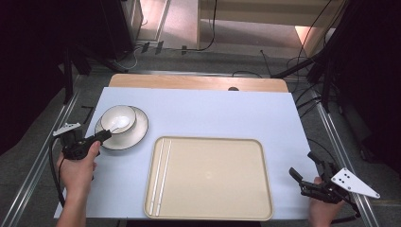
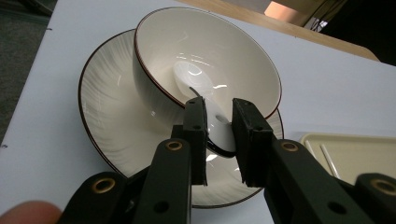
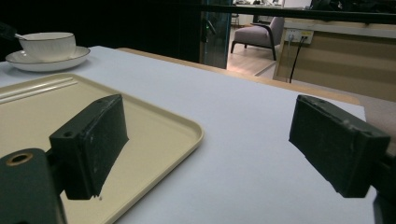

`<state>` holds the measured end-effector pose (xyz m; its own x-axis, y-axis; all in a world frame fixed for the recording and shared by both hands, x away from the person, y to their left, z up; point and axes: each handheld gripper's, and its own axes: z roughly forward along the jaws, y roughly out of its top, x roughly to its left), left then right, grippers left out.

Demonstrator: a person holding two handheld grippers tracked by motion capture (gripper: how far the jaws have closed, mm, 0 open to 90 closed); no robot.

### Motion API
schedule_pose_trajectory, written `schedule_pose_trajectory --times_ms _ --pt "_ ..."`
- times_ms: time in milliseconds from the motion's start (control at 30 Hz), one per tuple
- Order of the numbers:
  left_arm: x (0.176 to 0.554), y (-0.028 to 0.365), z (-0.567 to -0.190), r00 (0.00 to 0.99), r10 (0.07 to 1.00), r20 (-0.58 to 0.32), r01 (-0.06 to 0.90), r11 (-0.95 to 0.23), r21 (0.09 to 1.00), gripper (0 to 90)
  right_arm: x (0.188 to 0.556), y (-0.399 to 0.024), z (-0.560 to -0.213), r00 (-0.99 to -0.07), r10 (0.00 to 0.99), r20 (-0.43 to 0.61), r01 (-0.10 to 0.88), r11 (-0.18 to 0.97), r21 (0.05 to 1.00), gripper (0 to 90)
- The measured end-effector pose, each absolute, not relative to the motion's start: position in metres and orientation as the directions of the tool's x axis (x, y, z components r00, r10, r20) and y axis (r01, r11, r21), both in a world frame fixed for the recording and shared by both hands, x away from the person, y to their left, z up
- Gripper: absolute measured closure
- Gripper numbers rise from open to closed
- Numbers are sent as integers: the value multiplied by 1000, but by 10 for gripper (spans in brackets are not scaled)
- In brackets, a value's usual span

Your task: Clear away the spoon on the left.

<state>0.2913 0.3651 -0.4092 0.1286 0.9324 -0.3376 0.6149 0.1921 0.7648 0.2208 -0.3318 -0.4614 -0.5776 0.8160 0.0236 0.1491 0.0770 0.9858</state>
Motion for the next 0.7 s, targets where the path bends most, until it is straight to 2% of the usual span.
schedule_pose_trajectory --times_ms 600,700 --pt "290 359 -409 180 931 -318 608 149 780 800 220 -332 -461 -574 818 19 148 81 986 119" --pt "289 359 -410 193 920 -341 594 166 787 865 220 -331 -461 -577 817 18 148 83 986 119"
